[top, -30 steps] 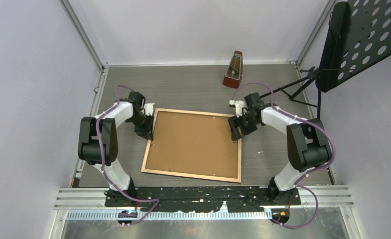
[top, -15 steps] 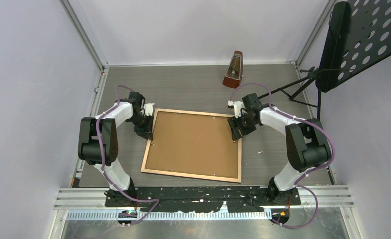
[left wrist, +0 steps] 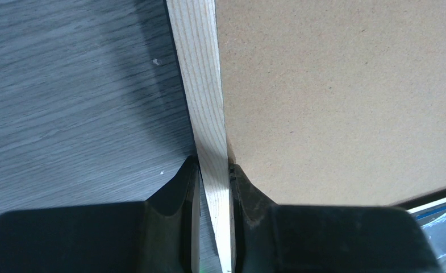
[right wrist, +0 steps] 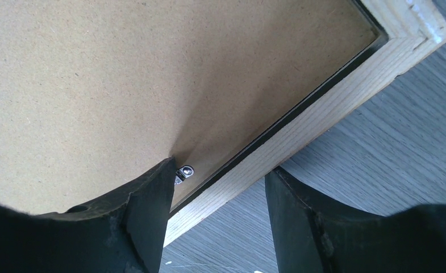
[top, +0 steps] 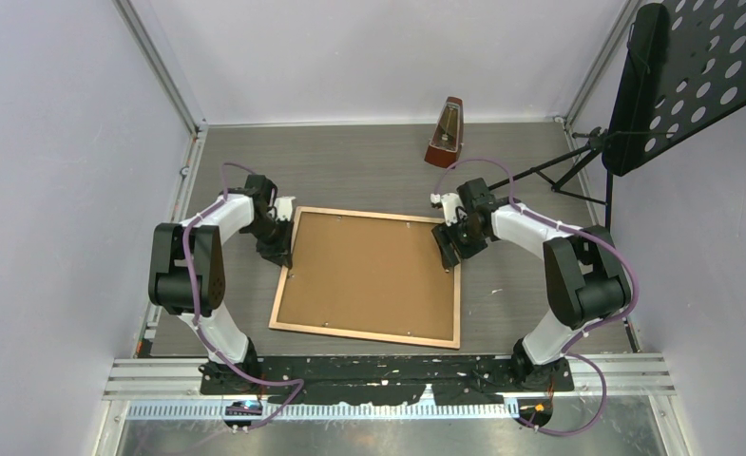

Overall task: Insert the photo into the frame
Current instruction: Install the photo frame at the center of the board.

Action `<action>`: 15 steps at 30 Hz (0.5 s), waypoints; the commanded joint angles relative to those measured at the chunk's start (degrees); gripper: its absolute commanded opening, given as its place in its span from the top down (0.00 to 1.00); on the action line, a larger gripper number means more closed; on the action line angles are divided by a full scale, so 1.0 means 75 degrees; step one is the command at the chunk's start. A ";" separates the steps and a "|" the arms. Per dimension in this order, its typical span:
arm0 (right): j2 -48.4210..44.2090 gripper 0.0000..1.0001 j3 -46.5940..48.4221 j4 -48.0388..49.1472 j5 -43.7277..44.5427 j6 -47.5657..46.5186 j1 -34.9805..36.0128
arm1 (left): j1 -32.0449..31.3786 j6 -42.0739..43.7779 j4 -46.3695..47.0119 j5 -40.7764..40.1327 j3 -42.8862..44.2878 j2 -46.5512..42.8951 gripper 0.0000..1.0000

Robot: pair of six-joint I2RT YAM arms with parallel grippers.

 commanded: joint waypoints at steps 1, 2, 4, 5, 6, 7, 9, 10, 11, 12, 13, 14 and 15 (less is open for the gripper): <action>0.0028 0.37 0.0002 -0.0378 -0.0021 -0.0321 0.0210 | -0.0011 0.0107 0.0087 0.0479 0.0039 -0.0292 0.99; 0.0022 0.37 0.0017 -0.0403 -0.0051 -0.0352 0.0218 | -0.0011 0.0107 0.0087 0.0474 0.0045 -0.0295 0.99; 0.0018 0.37 0.0039 -0.0442 -0.0092 -0.0405 0.0248 | -0.0011 0.0107 0.0080 0.0477 0.0048 -0.0291 0.99; 0.0016 0.37 0.0044 -0.0490 -0.0100 -0.0426 0.0269 | -0.0011 0.0113 0.0089 0.0475 0.0040 -0.0289 0.99; 0.0016 0.37 0.0062 -0.0523 -0.0118 -0.0492 0.0288 | -0.0011 0.0104 0.0084 0.0473 0.0045 -0.0286 0.99; 0.0012 0.37 0.0067 -0.0578 -0.0119 -0.0517 0.0338 | -0.0011 0.0104 0.0087 0.0473 0.0049 -0.0286 0.99; -0.0004 0.37 0.0072 -0.0653 -0.0095 -0.0616 0.0402 | -0.0011 0.0102 0.0089 0.0476 0.0039 -0.0287 0.99; -0.0018 0.36 0.0063 -0.0677 -0.0066 -0.0683 0.0448 | -0.0011 0.0102 0.0081 0.0482 0.0042 -0.0287 0.99; -0.0034 0.37 0.0056 -0.0687 -0.0039 -0.0732 0.0460 | -0.0011 0.0108 0.0078 0.0477 0.0055 -0.0286 0.99; -0.0050 0.37 0.0045 -0.0707 -0.0027 -0.0748 0.0477 | -0.0019 0.0107 0.0083 0.0468 0.0051 -0.0286 0.99; -0.0057 0.37 0.0041 -0.0720 -0.0008 -0.0789 0.0486 | -0.0012 0.0106 0.0085 0.0472 0.0049 -0.0283 0.99; -0.0056 0.37 0.0047 -0.0759 -0.0005 -0.0812 0.0490 | -0.0011 0.0106 0.0087 0.0473 0.0053 -0.0281 0.99; -0.0055 0.37 0.0048 -0.0769 -0.0009 -0.0855 0.0492 | -0.0011 0.0103 0.0087 0.0473 0.0058 -0.0278 0.99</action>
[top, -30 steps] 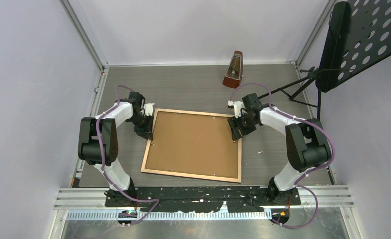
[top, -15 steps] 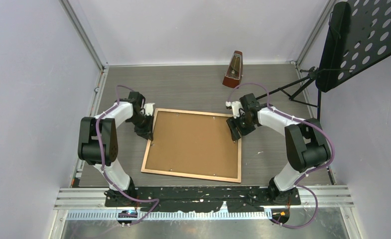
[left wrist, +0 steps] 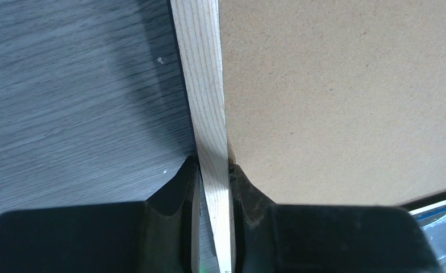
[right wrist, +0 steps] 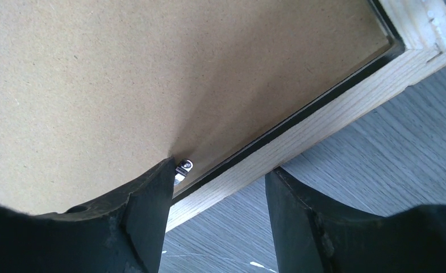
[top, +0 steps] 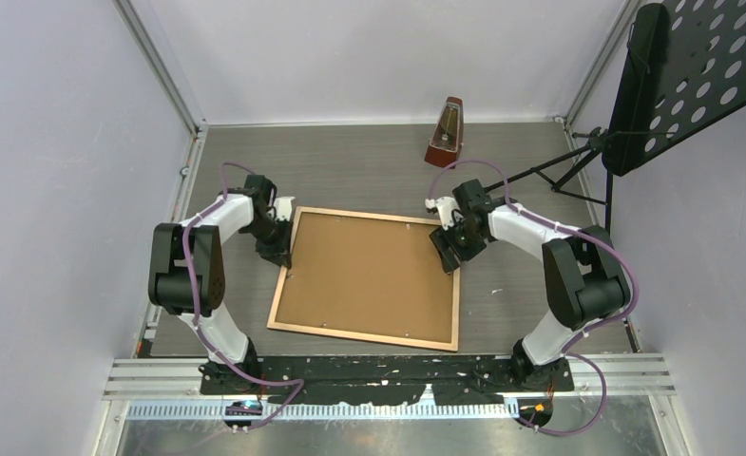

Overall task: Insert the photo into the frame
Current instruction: Install the photo frame at the center of the board.

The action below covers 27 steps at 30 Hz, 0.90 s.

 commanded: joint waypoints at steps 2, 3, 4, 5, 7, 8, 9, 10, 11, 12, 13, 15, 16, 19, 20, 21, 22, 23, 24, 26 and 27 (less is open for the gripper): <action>-0.0062 0.38 -0.0030 -0.0487 -0.0150 -0.0513 0.0277 | -0.0030 0.0077 0.0096 0.0505 0.0054 -0.0285 0.99; -0.0072 0.39 -0.0030 -0.0511 -0.0149 -0.0534 0.0279 | -0.0028 0.0078 0.0094 0.0505 0.0054 -0.0278 0.99; -0.0085 0.40 -0.0024 -0.0523 -0.0142 -0.0576 0.0279 | -0.0028 0.0085 0.0096 0.0505 0.0052 -0.0278 0.99; -0.0100 0.41 -0.0021 -0.0553 -0.0134 -0.0601 0.0273 | -0.0028 0.0080 0.0097 0.0505 0.0057 -0.0283 0.99; -0.0129 0.44 -0.0002 -0.0568 -0.0085 -0.0677 0.0277 | -0.0029 0.0077 0.0096 0.0506 0.0057 -0.0275 0.99; -0.0135 0.45 0.0003 -0.0581 -0.0050 -0.0723 0.0278 | -0.0031 0.0083 0.0096 0.0505 0.0057 -0.0274 0.99; -0.0147 0.47 0.0016 -0.0593 -0.0035 -0.0739 0.0279 | -0.0029 0.0078 0.0096 0.0505 0.0059 -0.0280 0.99; -0.0150 0.49 0.0040 -0.0605 -0.0017 -0.0771 0.0279 | -0.0034 0.0076 0.0086 0.0505 0.0055 -0.0281 0.99; -0.0160 0.50 0.0052 -0.0605 -0.0012 -0.0786 0.0285 | -0.0029 0.0083 0.0089 0.0505 0.0054 -0.0276 0.99; -0.0168 0.52 0.0081 -0.0611 -0.0015 -0.0798 0.0281 | -0.0031 0.0077 0.0085 0.0505 0.0060 -0.0280 0.99; -0.0167 0.53 0.0096 -0.0639 -0.0017 -0.0811 0.0280 | -0.0029 0.0082 0.0084 0.0514 0.0060 -0.0284 0.99; -0.0164 0.54 0.0153 -0.0655 -0.0073 -0.0835 0.0276 | -0.0029 0.0079 0.0084 0.0517 0.0051 -0.0274 0.99; -0.0164 0.55 0.0180 -0.0665 -0.0087 -0.0839 0.0273 | -0.0028 0.0076 0.0086 0.0518 0.0051 -0.0277 0.99; -0.0155 0.55 0.0270 -0.0692 -0.0210 -0.0826 0.0279 | -0.0028 0.0081 0.0085 0.0528 0.0051 -0.0274 0.99; -0.0159 0.53 0.0312 -0.0709 -0.0243 -0.0814 0.0279 | -0.0028 0.0080 0.0084 0.0528 0.0058 -0.0276 0.99; -0.0192 0.53 0.0328 -0.0710 -0.0318 -0.0781 0.0279 | -0.0028 0.0085 0.0086 0.0539 0.0053 -0.0285 0.99; -0.0207 0.51 0.0370 -0.0719 -0.0345 -0.0762 0.0279 | -0.0028 0.0082 0.0095 0.0540 0.0055 -0.0277 0.99; -0.0248 0.50 0.0393 -0.0715 -0.0399 -0.0695 0.0273 | -0.0028 0.0087 0.0096 0.0551 0.0053 -0.0270 0.99; -0.0270 0.47 0.0454 -0.0715 -0.0414 -0.0654 0.0269 | -0.0034 0.0088 0.0094 0.0552 0.0058 -0.0265 0.99; -0.0355 0.42 0.0556 -0.0711 -0.0477 -0.0524 0.0234 | -0.0029 0.0076 0.0096 0.0567 0.0058 -0.0266 0.99; -0.0371 0.40 0.0626 -0.0705 -0.0547 -0.0392 0.0215 | -0.0028 0.0081 0.0096 0.0583 0.0056 -0.0267 0.99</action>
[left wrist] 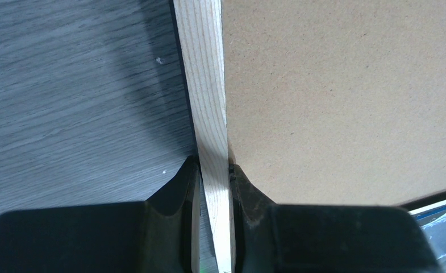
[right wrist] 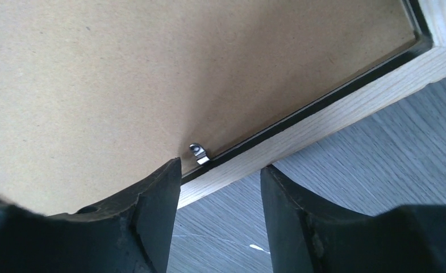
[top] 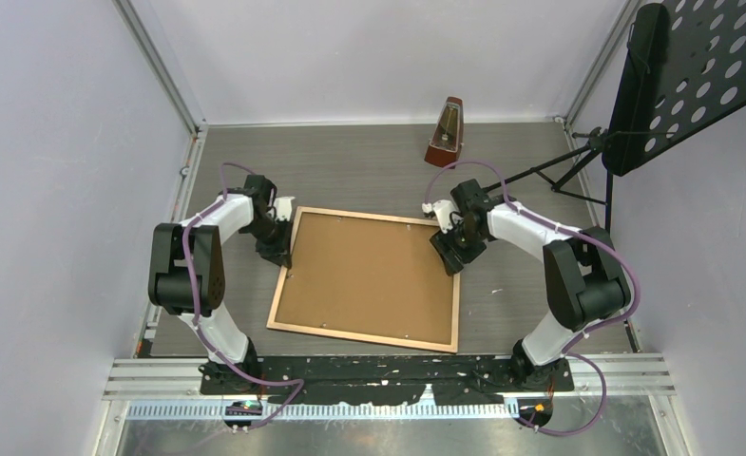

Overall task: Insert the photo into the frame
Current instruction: Install the photo frame at the center of the board, then adjust the photo frame at the center of the board.

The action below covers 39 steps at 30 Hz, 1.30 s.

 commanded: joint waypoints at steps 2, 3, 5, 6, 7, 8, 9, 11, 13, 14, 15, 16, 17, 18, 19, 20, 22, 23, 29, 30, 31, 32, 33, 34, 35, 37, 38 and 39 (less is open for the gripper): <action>-0.0319 0.37 0.0576 -0.0094 -0.0694 0.0281 -0.0014 | -0.0043 0.0076 0.0100 0.0563 0.0054 -0.0272 0.99; -0.0321 0.36 0.0596 -0.0095 -0.0683 0.0317 -0.0042 | -0.0043 0.0074 0.0100 0.0568 0.0057 -0.0267 0.99; -0.0300 0.35 0.0623 -0.0082 -0.0565 0.0409 -0.0115 | -0.0043 0.0075 0.0117 0.0589 0.0040 -0.0271 0.97; -0.0276 0.35 0.0641 -0.0074 -0.0509 0.0434 -0.0177 | -0.0043 0.0061 0.0119 0.0588 0.0049 -0.0269 0.96; -0.0223 0.35 0.0646 -0.0075 -0.0417 0.0470 -0.0211 | -0.0040 0.0068 0.0113 0.0605 0.0056 -0.0263 0.95; -0.0196 0.36 0.0649 -0.0072 -0.0382 0.0494 -0.0298 | -0.0042 0.0060 0.0118 0.0607 0.0062 -0.0262 0.93; -0.0118 0.36 0.0656 -0.0068 -0.0353 0.0538 -0.0347 | -0.0040 0.0054 0.0125 0.0618 0.0058 -0.0273 0.91; 0.0029 0.37 0.0671 -0.0064 -0.0403 0.0578 -0.0535 | -0.0043 0.0048 0.0119 0.0634 0.0058 -0.0265 0.89; 0.0189 0.40 0.0699 -0.0065 -0.0517 0.0604 -0.0647 | -0.0042 0.0051 0.0124 0.0631 0.0058 -0.0263 0.87; 0.0301 0.41 0.0710 -0.0067 -0.0586 0.0630 -0.0680 | -0.0043 0.0053 0.0120 0.0631 0.0056 -0.0264 0.87; 0.0364 0.42 0.0742 -0.0059 -0.0607 0.0644 -0.0740 | -0.0049 0.0052 0.0122 0.0631 0.0059 -0.0263 0.86; 0.0462 0.42 0.0755 -0.0045 -0.0643 0.0657 -0.0768 | -0.0043 0.0058 0.0136 0.0639 0.0054 -0.0264 0.86; 0.0574 0.44 0.0788 -0.0018 -0.0671 0.0663 -0.0818 | -0.0042 0.0051 0.0124 0.0634 0.0061 -0.0257 0.85; 0.0636 0.45 0.0813 -0.0006 -0.0727 0.0688 -0.0836 | -0.0043 0.0048 0.0129 0.0632 0.0052 -0.0256 0.85; 0.0747 0.47 0.0863 0.0009 -0.0760 0.0697 -0.0867 | -0.0043 0.0047 0.0126 0.0634 0.0054 -0.0251 0.85; 0.0798 0.49 0.0900 0.0014 -0.0819 0.0720 -0.0872 | -0.0043 0.0056 0.0122 0.0632 0.0060 -0.0259 0.85; 0.0944 0.53 0.0967 0.0053 -0.0888 0.0752 -0.0887 | -0.0043 0.0053 0.0121 0.0639 0.0052 -0.0257 0.84; 0.1026 0.55 0.0991 0.0059 -0.0925 0.0784 -0.0900 | -0.0043 0.0049 0.0122 0.0644 0.0051 -0.0254 0.84; 0.1275 0.72 0.1409 0.0100 -0.0978 0.0869 -0.1053 | -0.0043 0.0051 0.0137 0.0663 0.0061 -0.0242 0.76; 0.1366 0.74 0.1590 0.0089 -0.0961 0.0875 -0.1100 | -0.0040 0.0047 0.0142 0.0672 0.0080 -0.0241 0.74; 0.1425 0.75 0.1706 0.0083 -0.0917 0.0897 -0.1124 | -0.0042 0.0048 0.0138 0.0689 0.0103 -0.0238 0.72; 0.1562 0.77 0.1952 0.0087 -0.0895 0.0906 -0.1168 | -0.0043 0.0047 0.0132 0.0701 0.0143 -0.0220 0.70; 0.1634 0.78 0.2075 0.0088 -0.0850 0.0943 -0.1181 | -0.0043 0.0051 0.0121 0.0712 0.0185 -0.0225 0.68; 0.1799 0.79 0.2340 0.0089 -0.0819 0.0964 -0.1217 | -0.0043 0.0065 0.0125 0.0686 0.0238 -0.0223 0.64; 0.1881 0.79 0.2468 0.0089 -0.0805 0.1007 -0.1232 | -0.0044 0.0072 0.0120 0.0668 0.0282 -0.0223 0.61; 0.2123 0.81 0.2819 0.0097 -0.0749 0.1069 -0.1240 | -0.0043 0.0134 0.0117 0.0583 0.0412 -0.0264 0.51; 0.2278 0.81 0.3056 0.0114 -0.0688 0.1086 -0.1240 | -0.0043 0.0168 0.0103 0.0548 0.0471 -0.0287 0.45; 0.2349 0.81 0.3166 0.0131 -0.0658 0.1128 -0.1264 | -0.0044 0.0216 0.0111 0.0480 0.0526 -0.0339 0.39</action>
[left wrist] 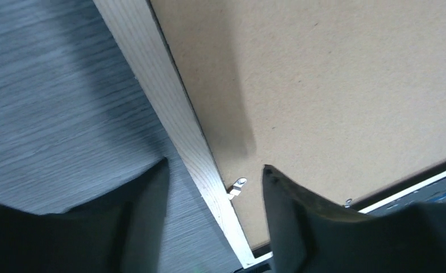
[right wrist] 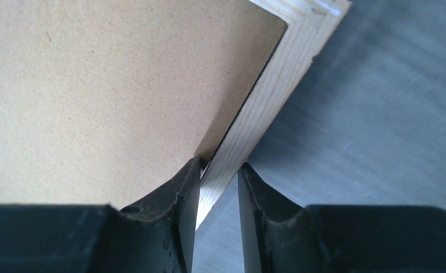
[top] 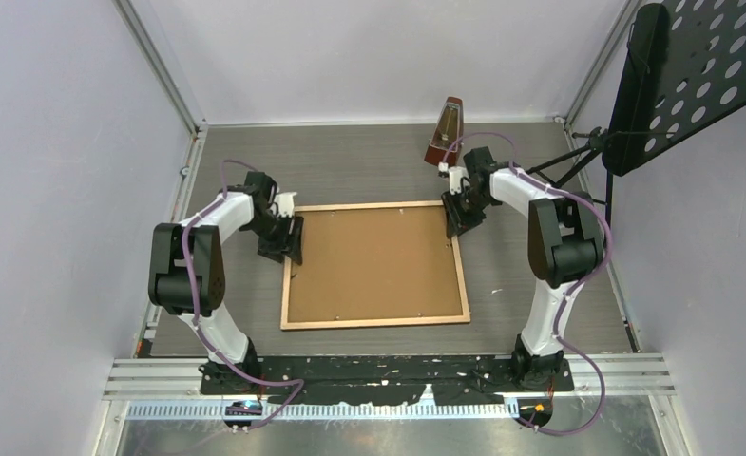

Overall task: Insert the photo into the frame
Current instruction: Adjust the photo frame at the center of the board, then turn over the photo frame at the center of the board.

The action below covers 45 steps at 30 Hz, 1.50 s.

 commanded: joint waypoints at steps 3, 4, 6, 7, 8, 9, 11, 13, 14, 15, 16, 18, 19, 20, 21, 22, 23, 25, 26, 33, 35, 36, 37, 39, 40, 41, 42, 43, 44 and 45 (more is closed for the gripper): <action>0.0549 0.82 0.1274 0.0422 0.0241 0.0123 -0.0118 | -0.0031 0.0324 0.0128 -0.0004 0.0552 -0.0555 0.20; 0.0606 0.82 0.1455 0.0426 0.0239 0.0142 -0.0158 | -0.0045 0.0365 0.0127 0.0004 0.0574 -0.0670 0.12; 0.0709 0.80 0.1640 0.0421 0.0198 0.0177 -0.0223 | -0.0096 0.0518 0.0127 0.0023 0.0559 -0.0938 0.01; 0.0706 0.79 0.1666 0.0434 0.0140 0.0182 -0.0228 | -0.0178 0.0615 0.0151 0.0000 0.0524 -0.1106 0.01; 0.0690 0.74 0.1659 0.0450 0.0113 0.0188 -0.0241 | -0.0268 0.0721 0.0175 -0.0045 0.0445 -0.1308 0.01; 0.0599 0.71 0.1628 0.0503 0.0048 0.0182 -0.0243 | -0.0417 0.0870 0.0223 -0.0079 0.0351 -0.1534 0.00; 0.0373 0.59 0.1487 0.0604 -0.0058 0.0166 -0.0243 | -0.0822 0.1132 0.0354 -0.0272 0.0053 -0.2096 0.00; 0.0071 0.45 0.1290 0.0676 -0.0161 0.0125 -0.0254 | -0.1378 0.1382 0.0498 -0.0564 -0.0239 -0.2588 0.00; -0.0145 0.42 0.1163 0.0709 -0.0231 0.0107 -0.0250 | -0.1735 0.1491 0.0567 -0.0733 -0.0389 -0.2822 0.00; -0.0275 0.38 0.1088 0.0722 -0.0260 0.0085 -0.0249 | -0.2096 0.1575 0.0652 -0.0905 -0.0525 -0.3040 0.00; -0.0524 0.36 0.0934 0.0729 -0.0323 0.0047 -0.0247 | -0.2460 0.1650 0.0723 -0.1045 -0.0622 -0.3246 0.00; -0.0935 0.32 0.0675 0.0730 -0.0414 -0.0007 -0.0246 | -0.3200 0.1779 0.0729 -0.1192 -0.0722 -0.3494 0.00; -0.1080 0.31 0.0586 0.0738 -0.0440 -0.0023 -0.0245 | -0.3534 0.1816 0.0710 -0.1236 -0.0738 -0.3558 0.00; -0.1391 0.31 0.0369 0.0742 -0.0485 -0.0065 -0.0245 | -0.3847 0.1848 0.0683 -0.1244 -0.0725 -0.3579 0.00; -0.1548 0.30 0.0139 0.0744 -0.0528 -0.0093 -0.0239 | -0.4228 0.1858 0.0652 -0.1282 -0.0690 -0.3563 0.00; -0.1883 0.30 0.0019 0.0761 -0.0592 -0.0141 -0.0242 | -0.4525 0.1865 0.0645 -0.1313 -0.0655 -0.3518 0.00; -0.2040 0.30 -0.0235 0.0760 -0.0617 -0.0172 -0.0245 | -0.4815 0.1856 0.0642 -0.1358 -0.0618 -0.3444 0.01; -0.2578 0.30 -0.0624 0.0773 -0.0663 -0.0284 -0.0251 | -0.5399 0.1879 0.0664 -0.1579 -0.0536 -0.3241 0.04; -0.2955 0.30 -0.0773 0.0791 -0.0661 -0.0402 -0.0248 | -0.5697 0.1913 0.0693 -0.1759 -0.0517 -0.3107 0.06; -0.4847 0.31 -0.2176 0.1030 -0.0126 -0.0841 -0.0251 | -0.7048 0.1813 0.0796 -0.2340 -0.0261 -0.1840 0.15; -0.5179 0.31 -0.2470 0.1118 -0.0019 -0.0927 -0.0256 | -0.7285 0.1763 0.0803 -0.2420 -0.0150 -0.1538 0.18; -0.5276 0.31 -0.2563 0.1155 0.0004 -0.0934 -0.0260 | -0.7383 0.1733 0.0801 -0.2468 -0.0115 -0.1397 0.19; -0.5416 0.31 -0.2703 0.1218 0.0039 -0.0960 -0.0270 | -0.7531 0.1697 0.0816 -0.2507 -0.0086 -0.1266 0.20; -0.5511 0.31 -0.2807 0.1273 0.0059 -0.0978 -0.0317 | -0.7749 0.1648 0.0831 -0.2802 -0.0036 -0.1057 0.21; -0.5518 0.31 -0.2819 0.1279 0.0055 -0.0977 -0.0383 | -0.7850 0.1634 0.0841 -0.2943 -0.0022 -0.0970 0.22; -0.5509 0.32 -0.2829 0.1284 0.0031 -0.0977 -0.0414 | -0.7931 0.1622 0.0849 -0.3075 -0.0009 -0.0885 0.22; -0.5494 0.32 -0.2834 0.1285 0.0004 -0.0971 -0.0472 | -0.7994 0.1620 0.0852 -0.3143 0.0009 -0.0809 0.23; -0.5468 0.32 -0.2839 0.1286 -0.0040 -0.0975 -0.0499 | -0.8042 0.1622 0.0863 -0.3179 0.0029 -0.0741 0.23; -0.5432 0.32 -0.2842 0.1286 -0.0065 -0.0970 -0.0552 | -0.8068 0.1620 0.0866 -0.3210 0.0043 -0.0674 0.24; -0.5420 0.32 -0.2849 0.1277 -0.0113 -0.0972 -0.0569 | -0.8080 0.1620 0.0852 -0.3237 0.0070 -0.0602 0.25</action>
